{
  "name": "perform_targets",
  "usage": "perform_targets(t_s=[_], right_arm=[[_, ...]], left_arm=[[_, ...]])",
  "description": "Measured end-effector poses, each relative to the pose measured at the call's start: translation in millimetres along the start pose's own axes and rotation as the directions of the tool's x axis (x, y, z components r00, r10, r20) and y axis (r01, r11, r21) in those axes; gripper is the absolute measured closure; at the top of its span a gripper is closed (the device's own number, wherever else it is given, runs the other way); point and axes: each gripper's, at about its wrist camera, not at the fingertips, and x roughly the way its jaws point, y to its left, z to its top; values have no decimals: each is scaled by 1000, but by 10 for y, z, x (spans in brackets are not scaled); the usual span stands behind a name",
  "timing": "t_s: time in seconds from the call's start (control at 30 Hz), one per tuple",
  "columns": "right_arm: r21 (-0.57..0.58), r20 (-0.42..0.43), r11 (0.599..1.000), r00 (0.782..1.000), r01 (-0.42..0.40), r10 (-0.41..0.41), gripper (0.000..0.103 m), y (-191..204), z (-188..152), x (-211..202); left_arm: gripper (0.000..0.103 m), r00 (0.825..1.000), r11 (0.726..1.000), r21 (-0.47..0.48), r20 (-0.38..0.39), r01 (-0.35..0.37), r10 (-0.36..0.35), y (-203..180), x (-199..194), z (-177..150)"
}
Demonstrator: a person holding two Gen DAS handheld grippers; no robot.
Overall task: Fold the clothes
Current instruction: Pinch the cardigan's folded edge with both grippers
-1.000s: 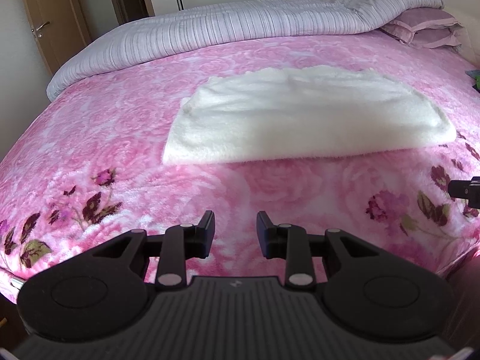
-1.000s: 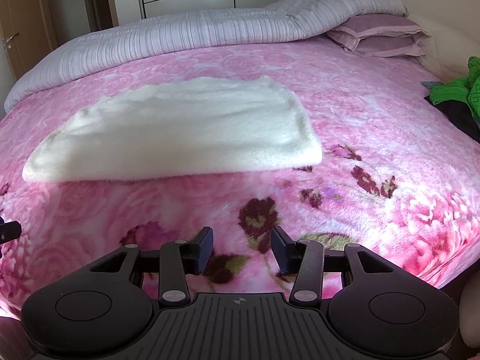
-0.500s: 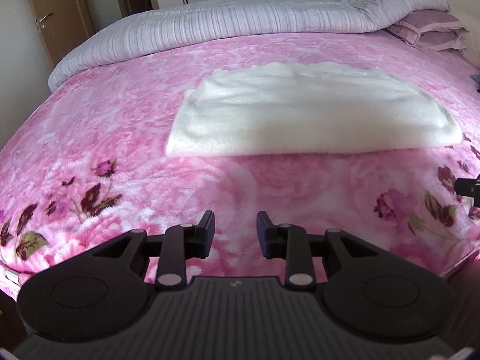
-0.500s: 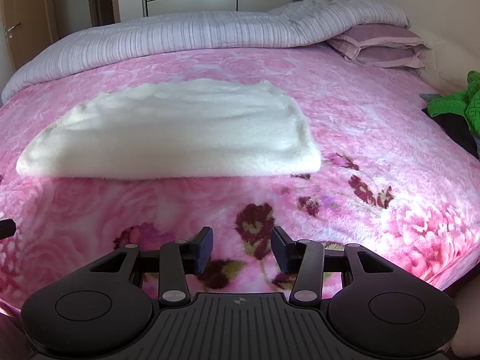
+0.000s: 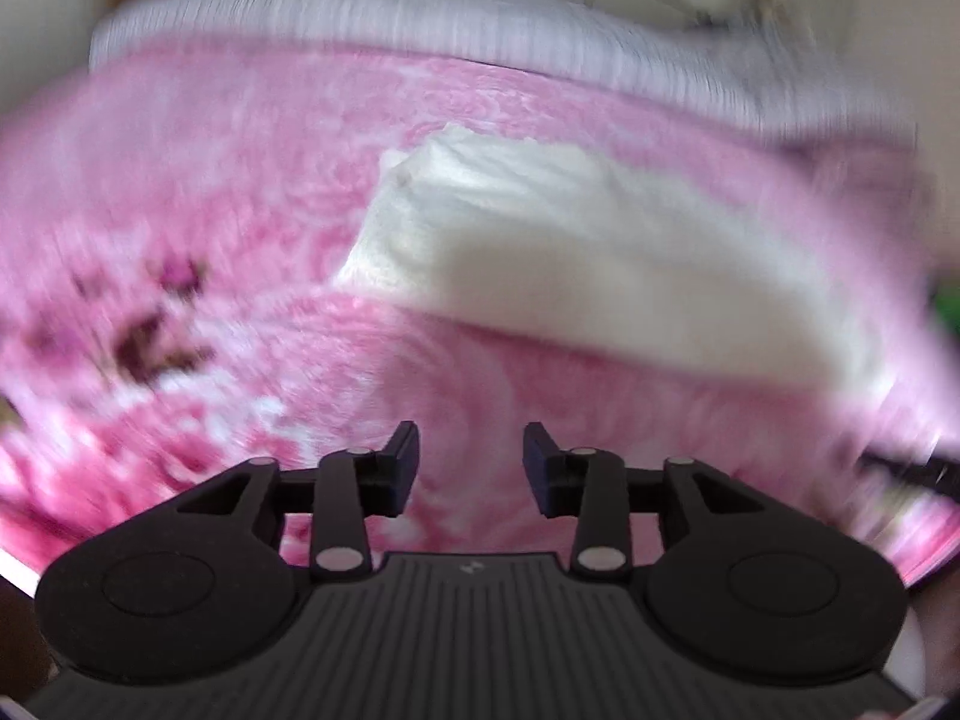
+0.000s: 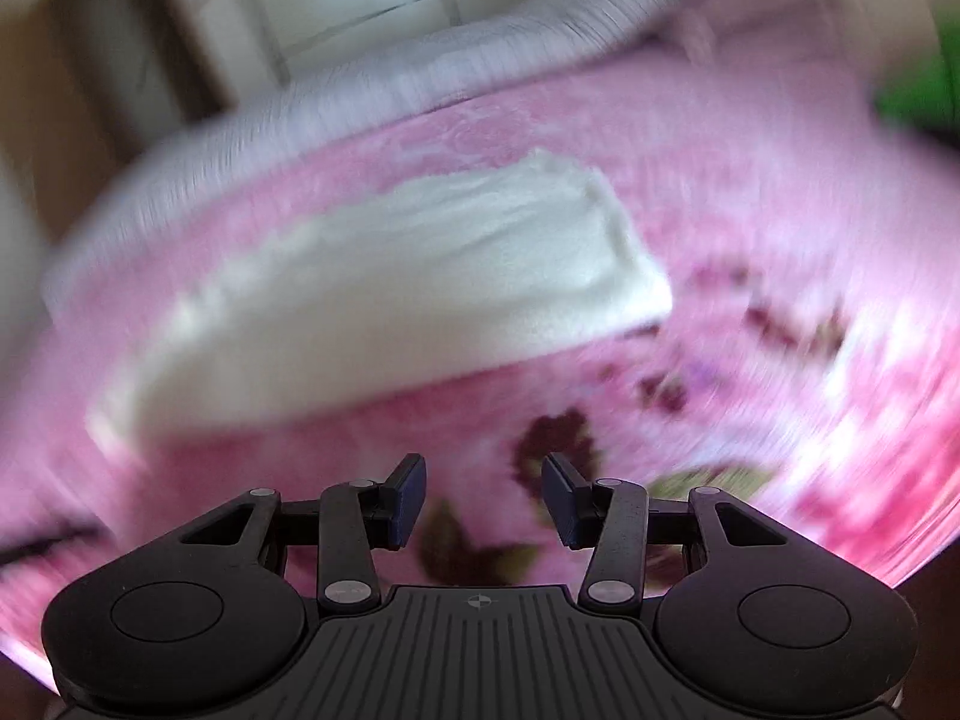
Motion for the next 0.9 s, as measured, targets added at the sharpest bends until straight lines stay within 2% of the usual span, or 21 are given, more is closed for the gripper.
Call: perform_targets(t_s=[0.03, 0.1, 0.2, 0.4, 0.5, 0.67, 0.8, 0.9], right_arm=[[100, -3, 994, 999, -50, 51, 56, -140, 44, 14], [295, 6, 944, 989, -145, 151, 56, -418, 131, 41], [390, 17, 911, 990, -134, 138, 56, -577, 197, 145], [563, 47, 814, 989, -141, 139, 56, -799, 238, 380], [610, 85, 773, 985, -172, 152, 56, -905, 286, 458], [656, 139, 729, 981, -195, 138, 56, -993, 377, 593], [665, 186, 715, 975, -216, 122, 57, -999, 453, 743], [645, 221, 731, 970, -223, 101, 58, -970, 482, 817]], left_arm=[[67, 999, 996, -80, 6, 47, -46, 129, 13, 50], [66, 995, 979, -182, 22, 95, -93, 298, 68, 143], [66, 994, 957, -266, 40, 112, -105, 428, 192, 266], [66, 996, 941, -327, 43, 93, -84, 487, 504, 387], [66, 996, 932, -353, 41, 84, -74, 512, 662, 442], [66, 997, 918, -390, 42, 73, -62, 543, 907, 517], [66, 996, 912, -402, 66, 80, -58, 540, 1017, 540], [66, 996, 909, -409, 74, 83, -58, 529, 1066, 570]])
